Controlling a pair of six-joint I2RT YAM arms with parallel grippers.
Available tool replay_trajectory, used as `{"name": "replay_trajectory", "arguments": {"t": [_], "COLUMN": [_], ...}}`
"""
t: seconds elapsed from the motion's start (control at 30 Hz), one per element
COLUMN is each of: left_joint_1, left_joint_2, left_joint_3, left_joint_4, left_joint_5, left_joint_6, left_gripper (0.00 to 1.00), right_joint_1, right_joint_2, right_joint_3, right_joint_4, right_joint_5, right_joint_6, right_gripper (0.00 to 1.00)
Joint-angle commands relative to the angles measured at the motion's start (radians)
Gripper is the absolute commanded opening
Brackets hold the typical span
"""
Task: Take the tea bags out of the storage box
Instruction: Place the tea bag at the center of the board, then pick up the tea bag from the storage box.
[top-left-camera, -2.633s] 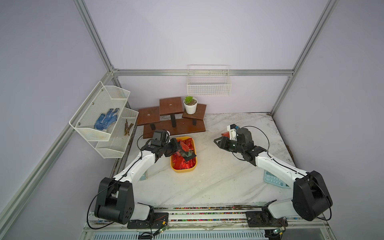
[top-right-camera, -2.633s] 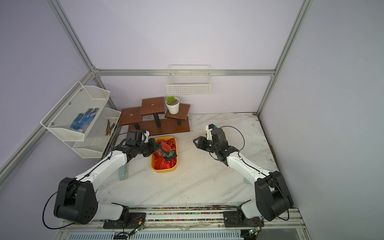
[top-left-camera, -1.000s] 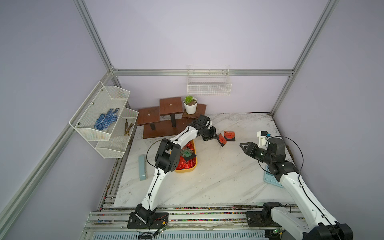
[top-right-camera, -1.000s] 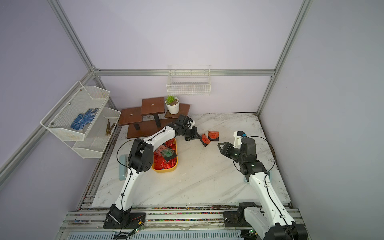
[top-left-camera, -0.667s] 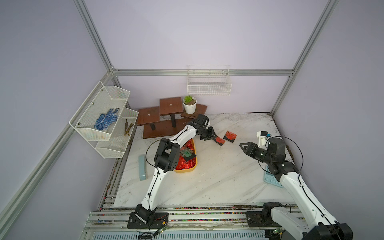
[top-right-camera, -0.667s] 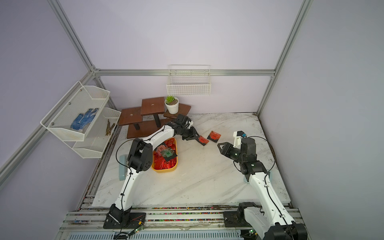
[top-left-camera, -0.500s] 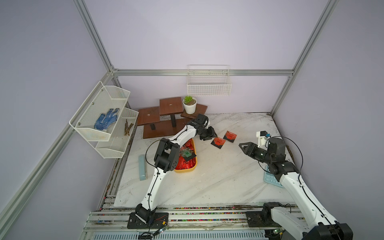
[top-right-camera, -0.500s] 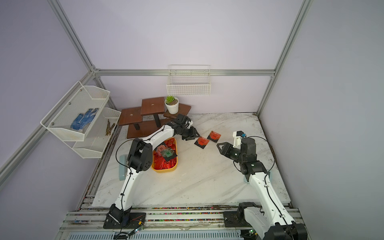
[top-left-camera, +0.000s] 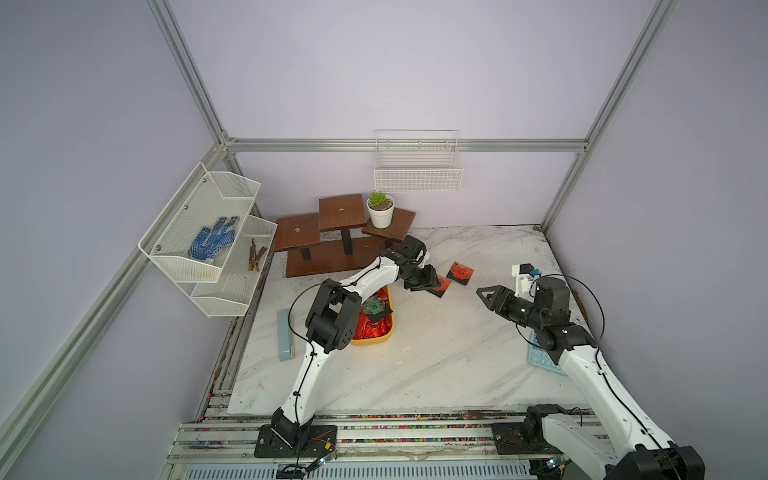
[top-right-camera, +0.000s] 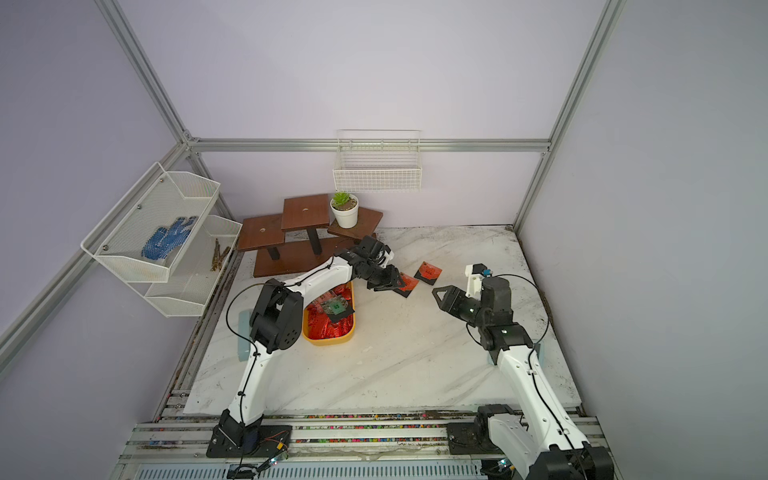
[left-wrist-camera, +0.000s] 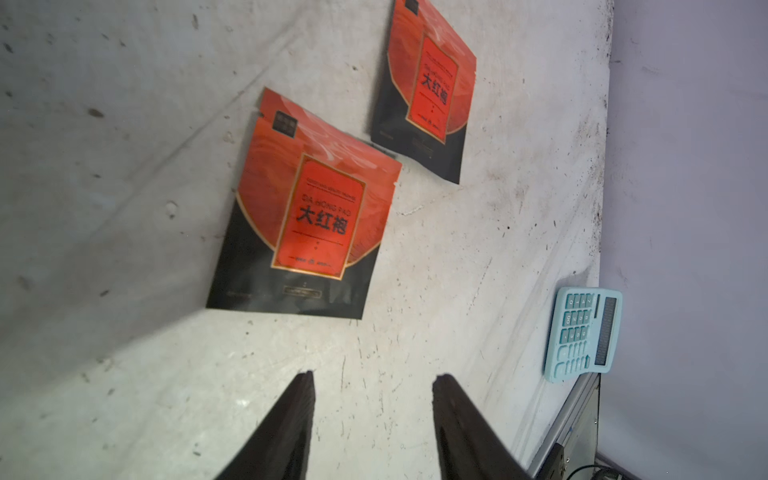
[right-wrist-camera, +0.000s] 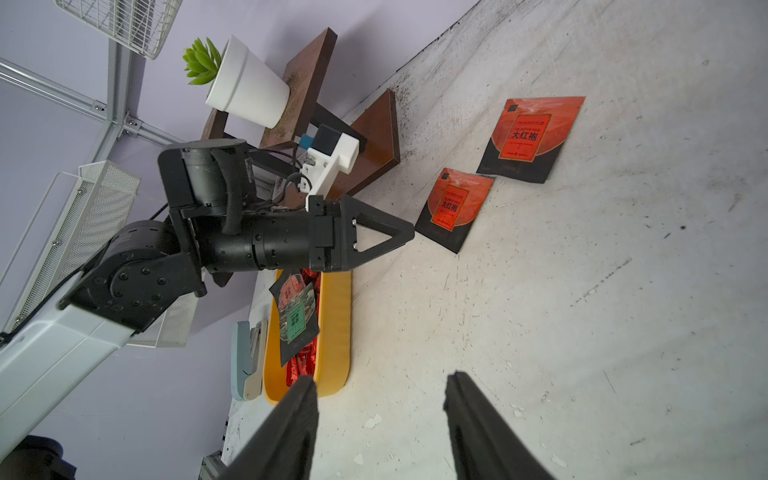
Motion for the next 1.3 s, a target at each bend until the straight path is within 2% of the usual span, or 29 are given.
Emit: {"name": "replay_trajectory", "arguments": {"t": [0.0,0.23,0.37,0.53,0.7,0.97,1.07,1.17,1.27], "left_joint_1": [-0.006,-0.024,-0.024,-0.013,0.02,0.102,0.13,0.157,0.173], "left_joint_2": [-0.121,-0.317,-0.481,-0.686,-0.87,-1.118,-1.199,-1.238,-1.232], "left_joint_3": [-0.028,-0.192,-0.355,-0.553,-0.737,-1.014,-1.131,-1.214,-1.24], "left_joint_4": [0.038,0.05,0.06,0.068,0.047,0.057,0.127,0.204,0.246], "left_joint_5": [-0.052,-0.168,-0.25,-0.308,-0.355,-0.372,-0.366,-0.347,-0.333], "left_joint_6": [0.049,0.06,0.05,0.009,-0.076,-0.233,-0.305,-0.36,-0.385], "left_gripper": [0.5,0.48,0.48,0.49,0.49,0.5,0.52,0.52,0.52], "right_joint_1": [-0.004,-0.001,0.018,0.107,0.245,0.378,0.405,0.423,0.435], "right_joint_2": [-0.013,-0.005,0.012,0.065,0.141,0.254,0.279,0.295,0.307], "right_joint_3": [-0.011,-0.02,-0.028,-0.024,0.008,0.066,0.08,0.089,0.097], "right_joint_4": [0.03,0.052,0.095,0.151,0.195,0.242,0.25,0.258,0.257], "right_joint_5": [-0.008,-0.026,-0.039,-0.012,0.052,0.088,0.098,0.103,0.109], "right_joint_6": [0.0,0.014,0.039,0.063,0.073,0.085,0.087,0.089,0.089], "right_gripper": [0.56,0.55,0.53,0.52,0.51,0.49,0.49,0.5,0.5]}}
